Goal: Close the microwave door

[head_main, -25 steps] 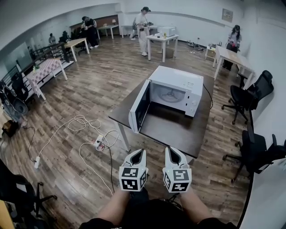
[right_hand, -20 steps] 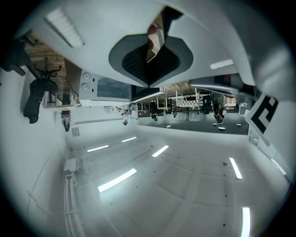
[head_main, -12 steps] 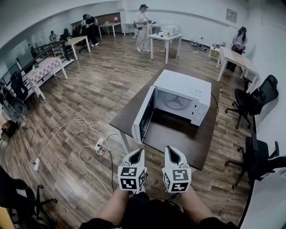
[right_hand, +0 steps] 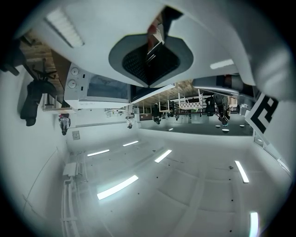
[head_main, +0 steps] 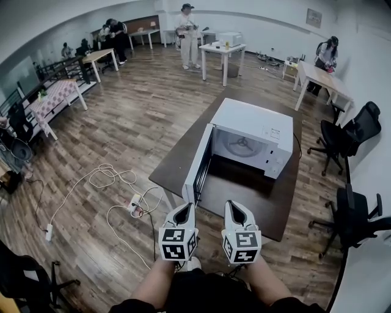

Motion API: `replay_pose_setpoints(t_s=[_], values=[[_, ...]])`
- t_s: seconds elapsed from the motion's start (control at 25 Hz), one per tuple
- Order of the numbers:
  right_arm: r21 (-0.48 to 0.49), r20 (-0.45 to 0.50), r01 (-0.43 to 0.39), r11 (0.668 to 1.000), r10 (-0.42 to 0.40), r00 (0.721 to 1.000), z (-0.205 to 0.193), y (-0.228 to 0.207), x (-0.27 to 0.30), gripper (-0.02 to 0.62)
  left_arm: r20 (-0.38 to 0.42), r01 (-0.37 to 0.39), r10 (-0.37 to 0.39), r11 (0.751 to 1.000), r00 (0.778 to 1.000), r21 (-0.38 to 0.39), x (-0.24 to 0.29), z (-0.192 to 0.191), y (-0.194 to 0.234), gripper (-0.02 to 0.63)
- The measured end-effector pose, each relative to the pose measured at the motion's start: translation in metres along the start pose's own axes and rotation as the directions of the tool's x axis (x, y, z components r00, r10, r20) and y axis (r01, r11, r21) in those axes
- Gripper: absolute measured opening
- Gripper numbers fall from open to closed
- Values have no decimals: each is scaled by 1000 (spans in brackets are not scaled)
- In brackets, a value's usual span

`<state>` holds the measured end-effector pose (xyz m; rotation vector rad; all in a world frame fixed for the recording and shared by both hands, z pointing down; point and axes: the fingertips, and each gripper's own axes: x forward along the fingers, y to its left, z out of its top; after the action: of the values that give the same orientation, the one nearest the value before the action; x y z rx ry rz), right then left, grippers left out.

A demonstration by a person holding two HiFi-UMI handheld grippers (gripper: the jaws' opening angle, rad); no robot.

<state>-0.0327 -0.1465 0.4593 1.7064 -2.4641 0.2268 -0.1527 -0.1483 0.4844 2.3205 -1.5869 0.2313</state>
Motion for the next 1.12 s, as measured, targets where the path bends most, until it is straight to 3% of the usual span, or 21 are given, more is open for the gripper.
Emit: replay_pose_setpoints(t_s=[0.32, 0.88, 1.0, 1.12], values=[[-9, 5, 10, 1000, -10, 1000, 11, 11, 46, 8, 20, 3, -3, 1000, 1000, 7, 25, 24, 44, 9], [-26, -24, 47, 999, -47, 999, 15, 14, 91, 8, -49, 127, -127, 992, 991, 8, 57, 18, 79, 9], [-37, -29, 38, 999, -39, 999, 15, 11, 96, 8, -51, 142, -139, 988, 989, 63, 62, 18, 79, 9], [-25, -44, 35, 999, -37, 998, 12, 1, 102, 8, -67, 160, -149, 968, 987, 195, 71, 15, 79, 9]])
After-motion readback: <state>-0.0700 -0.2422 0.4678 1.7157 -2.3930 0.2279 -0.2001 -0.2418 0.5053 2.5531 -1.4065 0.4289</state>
